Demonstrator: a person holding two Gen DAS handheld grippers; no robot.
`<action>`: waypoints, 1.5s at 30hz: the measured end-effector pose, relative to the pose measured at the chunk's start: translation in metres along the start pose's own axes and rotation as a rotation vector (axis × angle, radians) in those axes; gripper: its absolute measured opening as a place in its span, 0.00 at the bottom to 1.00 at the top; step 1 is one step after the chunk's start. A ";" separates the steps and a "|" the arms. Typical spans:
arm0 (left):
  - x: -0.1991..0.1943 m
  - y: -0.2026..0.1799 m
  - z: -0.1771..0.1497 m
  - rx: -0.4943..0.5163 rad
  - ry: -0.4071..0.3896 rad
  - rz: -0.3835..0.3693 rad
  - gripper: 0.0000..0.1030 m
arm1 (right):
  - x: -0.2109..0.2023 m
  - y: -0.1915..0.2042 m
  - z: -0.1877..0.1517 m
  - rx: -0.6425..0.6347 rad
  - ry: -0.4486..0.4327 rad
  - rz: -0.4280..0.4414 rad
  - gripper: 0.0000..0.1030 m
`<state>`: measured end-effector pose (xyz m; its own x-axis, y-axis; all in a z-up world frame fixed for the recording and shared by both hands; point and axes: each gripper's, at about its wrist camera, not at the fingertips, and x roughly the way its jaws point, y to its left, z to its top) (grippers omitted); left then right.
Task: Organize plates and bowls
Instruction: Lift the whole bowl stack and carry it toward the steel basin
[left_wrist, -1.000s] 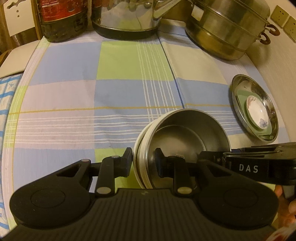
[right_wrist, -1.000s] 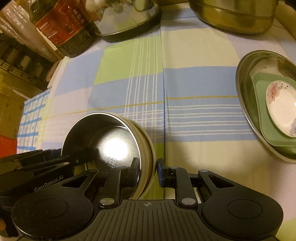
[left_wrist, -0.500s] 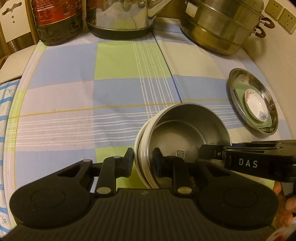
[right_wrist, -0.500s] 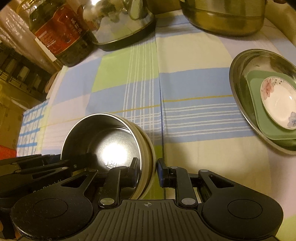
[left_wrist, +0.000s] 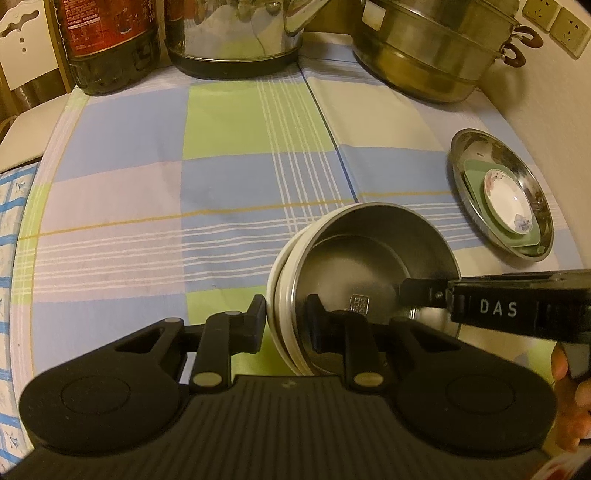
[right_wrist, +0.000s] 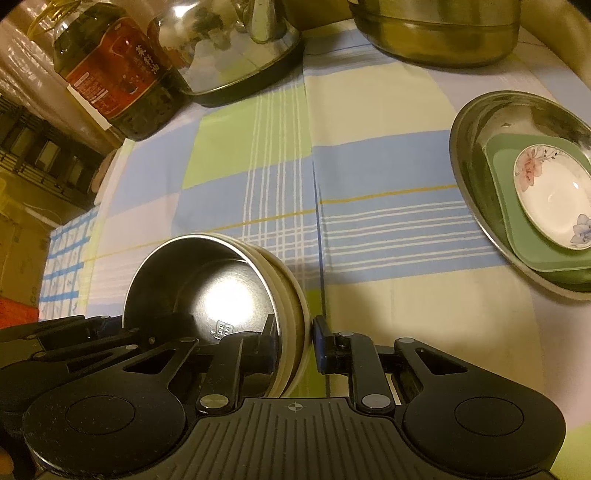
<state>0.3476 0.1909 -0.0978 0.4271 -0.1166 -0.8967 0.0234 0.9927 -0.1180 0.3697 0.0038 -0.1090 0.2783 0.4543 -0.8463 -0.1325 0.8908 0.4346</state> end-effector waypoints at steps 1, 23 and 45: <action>-0.001 -0.001 0.000 0.001 -0.001 -0.002 0.20 | -0.001 -0.001 0.000 -0.001 -0.002 0.000 0.19; -0.030 -0.081 0.045 0.089 -0.103 -0.075 0.20 | -0.082 -0.052 0.028 0.055 -0.124 -0.038 0.18; 0.024 -0.217 0.117 0.190 -0.030 -0.259 0.20 | -0.148 -0.174 0.068 0.198 -0.197 -0.217 0.18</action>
<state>0.4582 -0.0240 -0.0436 0.4112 -0.3678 -0.8340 0.3016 0.9184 -0.2563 0.4159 -0.2189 -0.0386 0.4603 0.2266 -0.8584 0.1314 0.9388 0.3183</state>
